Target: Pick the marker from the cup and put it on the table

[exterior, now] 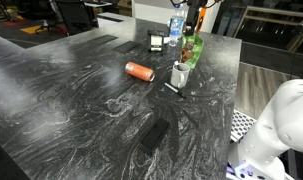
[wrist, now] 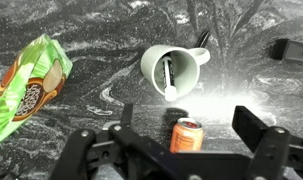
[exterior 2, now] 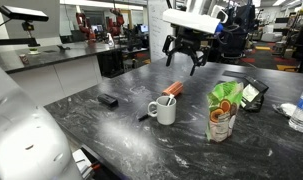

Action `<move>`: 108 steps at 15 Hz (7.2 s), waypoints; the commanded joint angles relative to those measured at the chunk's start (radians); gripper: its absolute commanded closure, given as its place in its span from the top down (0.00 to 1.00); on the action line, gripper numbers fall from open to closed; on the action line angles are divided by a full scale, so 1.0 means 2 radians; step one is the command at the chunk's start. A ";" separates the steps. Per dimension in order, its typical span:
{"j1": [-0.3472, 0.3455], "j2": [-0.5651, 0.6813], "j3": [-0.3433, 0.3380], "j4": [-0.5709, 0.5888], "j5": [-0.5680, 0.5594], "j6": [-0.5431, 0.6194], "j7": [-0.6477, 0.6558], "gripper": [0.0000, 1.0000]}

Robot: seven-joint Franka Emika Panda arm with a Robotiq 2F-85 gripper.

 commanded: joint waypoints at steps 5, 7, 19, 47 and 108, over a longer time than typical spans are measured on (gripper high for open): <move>-0.020 -0.001 0.080 -0.075 -0.094 0.188 0.124 1.00; -0.024 -0.012 0.096 -0.100 -0.119 0.228 0.197 1.00; -0.041 -0.075 0.102 -0.164 -0.070 0.196 0.325 1.00; -0.040 -0.005 0.111 -0.177 -0.067 0.213 0.291 0.53; 0.014 0.164 0.183 0.005 -0.072 0.037 0.031 1.00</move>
